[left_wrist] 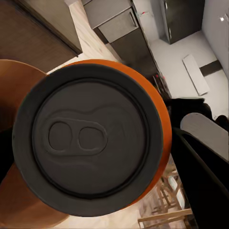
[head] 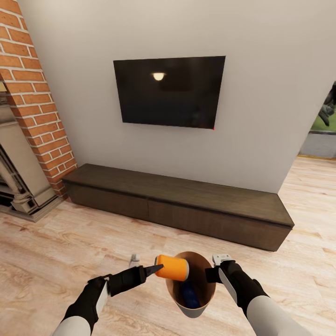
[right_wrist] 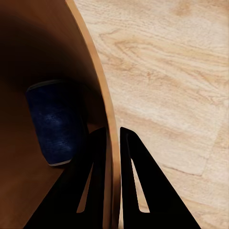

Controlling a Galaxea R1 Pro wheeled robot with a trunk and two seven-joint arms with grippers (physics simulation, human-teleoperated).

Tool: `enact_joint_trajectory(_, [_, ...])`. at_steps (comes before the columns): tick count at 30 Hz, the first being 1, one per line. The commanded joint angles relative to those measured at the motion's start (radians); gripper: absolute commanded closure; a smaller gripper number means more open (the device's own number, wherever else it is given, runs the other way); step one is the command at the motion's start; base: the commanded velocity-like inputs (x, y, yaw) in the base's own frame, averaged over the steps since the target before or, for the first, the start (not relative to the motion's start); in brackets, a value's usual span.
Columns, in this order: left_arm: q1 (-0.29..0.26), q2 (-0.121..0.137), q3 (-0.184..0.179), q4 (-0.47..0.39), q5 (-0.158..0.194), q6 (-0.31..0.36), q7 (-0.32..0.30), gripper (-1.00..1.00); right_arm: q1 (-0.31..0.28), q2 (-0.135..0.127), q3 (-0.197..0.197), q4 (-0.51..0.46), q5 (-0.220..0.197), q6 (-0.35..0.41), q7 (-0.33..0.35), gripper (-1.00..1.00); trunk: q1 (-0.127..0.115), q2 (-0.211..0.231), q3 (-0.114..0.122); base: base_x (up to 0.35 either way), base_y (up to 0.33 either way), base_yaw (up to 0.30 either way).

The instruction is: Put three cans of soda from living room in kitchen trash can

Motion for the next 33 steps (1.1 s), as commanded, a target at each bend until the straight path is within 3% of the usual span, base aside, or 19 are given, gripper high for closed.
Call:
enact_joint_trajectory(1, [0.000,-0.002,-0.001,0.000,0.000,0.000,0.015,1.00,0.000,0.000,-0.001,-0.001,-0.011,0.000,0.007,1.00,0.000,0.000,0.000,0.000,0.000,0.000])
enact_joint_trajectory(2, [0.000,-0.005,-0.016,0.000,0.000,0.000,0.057,1.00,0.000,0.000,-0.001,-0.001,-0.011,0.000,0.007,1.00,0.000,0.000,0.000,0.000,0.000,0.000])
enact_joint_trajectory(9, [0.000,-0.018,-0.102,0.000,0.000,0.000,0.108,1.00,0.000,0.000,-0.001,-0.001,-0.011,0.000,0.007,1.00,0.000,0.000,0.000,0.000,0.000,0.000])
enact_joint_trajectory(10, [0.000,-0.020,-0.105,0.000,0.000,0.000,0.110,-1.00,0.000,0.000,-0.001,-0.001,-0.011,0.000,0.007,1.00,0.000,0.000,0.000,0.000,0.000,0.000])
enact_joint_trajectory(29, [0.000,-0.022,-0.110,0.000,0.003,-0.001,0.108,-1.00,0.000,-0.001,-0.001,-0.001,-0.011,0.000,0.007,1.00,0.000,0.000,0.000,0.000,0.000,0.000])
enact_joint_trajectory(31, [0.000,-0.020,-0.110,0.000,0.003,-0.001,0.100,-1.00,0.000,-0.001,-0.001,-0.001,-0.011,0.000,0.008,1.00,0.000,0.000,0.000,0.000,0.000,0.000])
enact_joint_trajectory(33, [0.000,-0.015,-0.110,0.000,0.004,0.000,0.051,-1.00,0.000,-0.001,-0.001,-0.001,-0.011,0.000,0.007,1.00,0.000,0.000,0.000,0.000,0.000,0.000])
